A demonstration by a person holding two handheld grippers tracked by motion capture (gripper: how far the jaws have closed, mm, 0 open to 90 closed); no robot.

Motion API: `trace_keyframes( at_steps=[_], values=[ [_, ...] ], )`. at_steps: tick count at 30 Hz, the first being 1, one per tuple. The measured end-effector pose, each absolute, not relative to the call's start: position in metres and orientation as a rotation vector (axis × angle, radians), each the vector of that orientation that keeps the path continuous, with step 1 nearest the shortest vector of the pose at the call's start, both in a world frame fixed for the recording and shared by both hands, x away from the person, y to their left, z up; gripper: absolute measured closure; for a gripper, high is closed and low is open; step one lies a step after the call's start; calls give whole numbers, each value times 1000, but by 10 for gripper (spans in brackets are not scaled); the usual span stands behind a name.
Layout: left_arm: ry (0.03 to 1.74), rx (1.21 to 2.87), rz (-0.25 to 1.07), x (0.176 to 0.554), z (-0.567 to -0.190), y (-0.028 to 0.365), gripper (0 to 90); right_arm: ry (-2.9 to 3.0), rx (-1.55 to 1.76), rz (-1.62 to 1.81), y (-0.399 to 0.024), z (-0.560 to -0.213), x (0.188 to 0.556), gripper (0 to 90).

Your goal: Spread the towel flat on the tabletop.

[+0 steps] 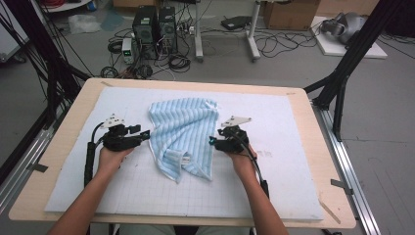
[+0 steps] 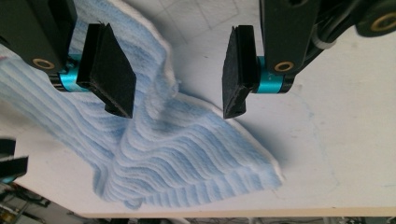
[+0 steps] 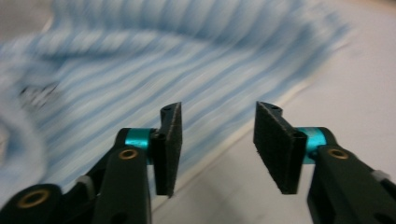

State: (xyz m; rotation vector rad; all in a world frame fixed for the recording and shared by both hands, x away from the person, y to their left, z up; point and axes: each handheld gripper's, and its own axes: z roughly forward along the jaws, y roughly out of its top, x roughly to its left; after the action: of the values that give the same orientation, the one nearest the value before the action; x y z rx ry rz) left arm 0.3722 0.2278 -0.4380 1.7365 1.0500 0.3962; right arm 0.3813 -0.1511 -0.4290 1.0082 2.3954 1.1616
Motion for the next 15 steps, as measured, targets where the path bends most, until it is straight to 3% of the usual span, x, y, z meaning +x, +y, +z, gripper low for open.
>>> trace_keyframes(
  at_steps=[5, 9, 12, 13, 15],
  values=[
    [1030, 1797, 345, 374, -445, 214, 446, 2515, 896, 1022, -127, -442, 378, 583],
    [1020, 1933, 336, 376, -450, 195, 443, 2528, 909, 1049, -132, -441, 379, 841],
    [968, 2039, 428, 376, -450, 182, 654, 2533, 883, 1030, -133, -440, 379, 865],
    [967, 2027, 431, 376, -450, 180, 797, 2517, 885, 1017, -134, -440, 379, 866],
    [993, 2018, 416, 382, -450, 181, 833, 2488, 900, 1000, -138, -439, 381, 867]
  ],
)
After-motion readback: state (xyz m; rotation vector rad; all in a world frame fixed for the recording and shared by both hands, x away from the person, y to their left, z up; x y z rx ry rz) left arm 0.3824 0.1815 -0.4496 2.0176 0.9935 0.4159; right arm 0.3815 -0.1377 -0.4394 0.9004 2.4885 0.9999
